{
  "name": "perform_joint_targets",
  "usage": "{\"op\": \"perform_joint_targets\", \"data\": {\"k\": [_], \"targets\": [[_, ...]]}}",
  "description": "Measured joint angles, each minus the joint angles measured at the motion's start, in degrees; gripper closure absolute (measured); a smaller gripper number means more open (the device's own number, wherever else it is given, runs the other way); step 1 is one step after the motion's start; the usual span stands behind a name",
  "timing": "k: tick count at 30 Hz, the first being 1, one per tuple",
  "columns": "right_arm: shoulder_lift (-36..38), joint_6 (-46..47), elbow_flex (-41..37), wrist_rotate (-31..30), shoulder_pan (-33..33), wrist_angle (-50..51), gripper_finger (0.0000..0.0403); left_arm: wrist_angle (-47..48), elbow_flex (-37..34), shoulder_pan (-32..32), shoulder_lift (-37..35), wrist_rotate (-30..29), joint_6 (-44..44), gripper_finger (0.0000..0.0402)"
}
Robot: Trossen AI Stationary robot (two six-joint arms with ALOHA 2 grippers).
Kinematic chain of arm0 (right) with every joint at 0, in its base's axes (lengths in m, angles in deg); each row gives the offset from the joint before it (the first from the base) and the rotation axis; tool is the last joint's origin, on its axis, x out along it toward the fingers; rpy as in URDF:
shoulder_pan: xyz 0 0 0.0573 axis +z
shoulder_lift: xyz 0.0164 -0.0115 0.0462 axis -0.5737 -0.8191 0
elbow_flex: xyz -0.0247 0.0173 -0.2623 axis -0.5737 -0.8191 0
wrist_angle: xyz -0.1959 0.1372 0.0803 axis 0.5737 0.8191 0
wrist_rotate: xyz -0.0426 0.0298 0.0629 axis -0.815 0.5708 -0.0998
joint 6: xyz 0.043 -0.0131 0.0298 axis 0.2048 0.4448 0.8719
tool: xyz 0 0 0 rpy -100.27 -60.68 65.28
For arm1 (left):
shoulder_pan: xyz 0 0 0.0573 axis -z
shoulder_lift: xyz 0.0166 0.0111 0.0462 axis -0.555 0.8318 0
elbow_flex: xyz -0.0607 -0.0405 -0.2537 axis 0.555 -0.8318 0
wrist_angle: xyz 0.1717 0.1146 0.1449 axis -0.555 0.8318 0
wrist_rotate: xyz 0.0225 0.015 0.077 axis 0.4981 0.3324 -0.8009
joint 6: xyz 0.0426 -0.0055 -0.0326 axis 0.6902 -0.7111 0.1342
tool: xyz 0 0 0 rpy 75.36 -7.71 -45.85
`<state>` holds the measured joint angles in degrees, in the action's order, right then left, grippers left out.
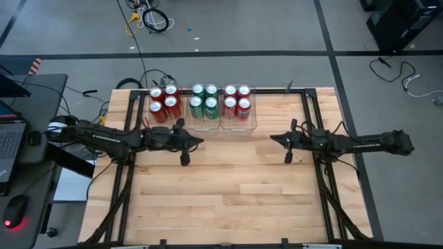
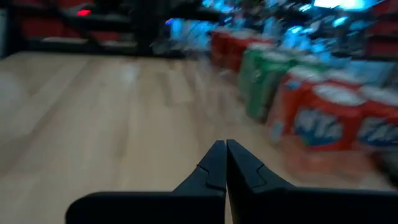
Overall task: Sort soda cans
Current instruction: Return to Home Position
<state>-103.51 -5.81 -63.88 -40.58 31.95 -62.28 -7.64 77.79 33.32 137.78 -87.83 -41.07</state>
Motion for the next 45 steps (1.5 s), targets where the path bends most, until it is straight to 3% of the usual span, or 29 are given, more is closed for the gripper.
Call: {"op": "perform_joint_targets", "data": {"k": [3, 6, 11, 18, 28, 34, 39, 45], "targets": [[6.0, 1.1, 0.0, 6.2, -0.9, 7.7, 0.0403, -0.1, -0.6, -1.0, -1.2, 0.5, 0.1, 0.0402], [11.1, 0.7, 0.0, 13.4, -3.3, 9.1, 0.0403, -3.2, -2.8, -2.4, -2.9, 3.4, -0.1, 0.0402], [15.1, -0.6, 0.0, 14.3, -8.1, 9.1, 0.0403, -11.8, -9.2, -4.2, -7.7, 7.0, -1.2, 0.0402], [13.7, -0.2, 0.0, 14.8, -10.3, 9.1, 0.0403, -11.1, -15.9, -5.3, -19.8, 6.7, -1.4, 0.0402], [13.2, 0.6, 0.0, 14.9, -11.6, 9.1, 0.0403, 7.9, -18.0, -5.2, -39.5, 0.4, 1.1, 0.0402], [13.2, 1.7, 0.0, 14.9, -12.1, 9.1, 0.0403, 5.5, -24.8, -5.2, -52.5, -1.9, 3.5, 0.0402], [13.2, 2.3, 0.0, 14.8, -12.6, 9.1, 0.0403, 17.2, -24.6, -5.2, -63.4, -3.1, 3.2, 0.0402], [13.1, 3.6, 0.0, 14.2, -14.0, 9.3, 0.0403, 20.4, -24.7, -5.3, -63.0, -5.0, 2.3, 0.0402]]}}
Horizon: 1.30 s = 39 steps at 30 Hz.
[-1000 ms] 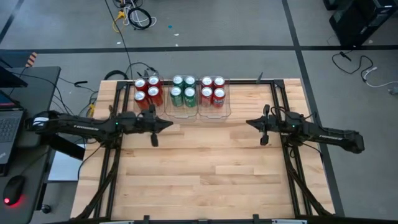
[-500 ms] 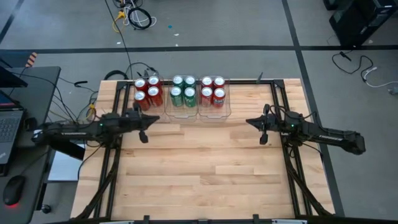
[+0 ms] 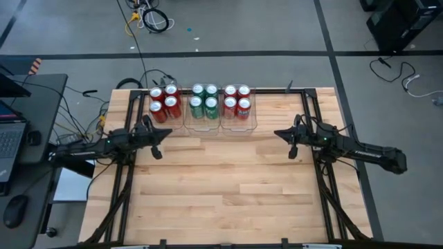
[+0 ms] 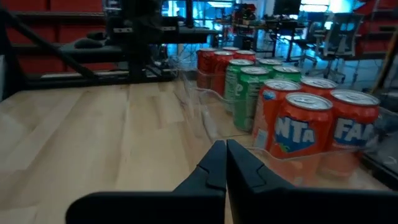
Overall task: Sort soda cans
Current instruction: Return to Home Position
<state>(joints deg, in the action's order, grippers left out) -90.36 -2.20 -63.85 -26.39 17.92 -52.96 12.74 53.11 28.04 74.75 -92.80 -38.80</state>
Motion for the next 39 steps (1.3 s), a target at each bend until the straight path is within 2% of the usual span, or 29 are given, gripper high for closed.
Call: {"op": "perform_joint_targets", "data": {"k": [9, 17, 21, 29, 39], "targets": [[-4.9, 1.7, 0.0, -2.4, -2.5, 0.2, 0.0403, -0.2, 0.0, 0.0, -0.4, 0.6, -2.4, 0.0398], [-5.0, 3.5, 0.0, -0.8, -2.8, -1.7, 0.0403, 0.1, 0.0, 0.1, -0.3, 1.0, -3.9, 0.0395], [-2.6, 3.9, 0.2, 1.5, -2.8, -1.9, 0.0403, -0.6, 0.0, 0.1, -0.3, 1.0, -3.8, 0.0395], [6.9, 4.4, 0.3, -1.5, -2.8, 0.7, 0.0403, -0.5, 0.0, 0.1, -0.3, 1.0, -3.8, 0.0395], [3.8, 5.2, 0.4, -1.5, -2.8, 0.7, 0.0402, -0.6, 0.0, 0.1, -0.3, 1.0, -3.8, 0.0395]]}}
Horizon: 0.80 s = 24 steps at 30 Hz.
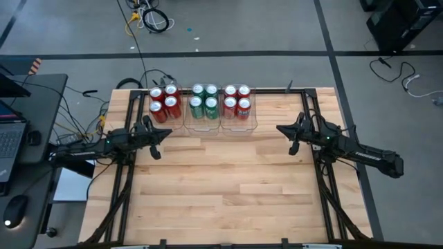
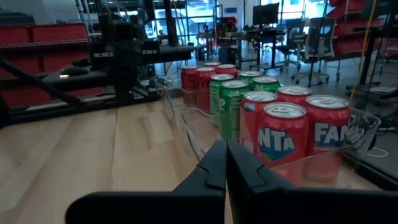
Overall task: Sort soda cans
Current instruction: Return to Home Position
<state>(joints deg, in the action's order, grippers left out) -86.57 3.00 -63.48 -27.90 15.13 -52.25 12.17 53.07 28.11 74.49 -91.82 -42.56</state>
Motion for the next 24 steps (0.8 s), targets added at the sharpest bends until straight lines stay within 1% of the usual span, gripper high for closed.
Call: {"op": "perform_joint_targets", "data": {"k": [24], "targets": [[0.0, -0.1, 0.0, 0.2, 0.0, -0.1, 0.0399, 0.0, 0.0, 0.0, 0.0, 0.0, 0.0, 0.0395]]}}
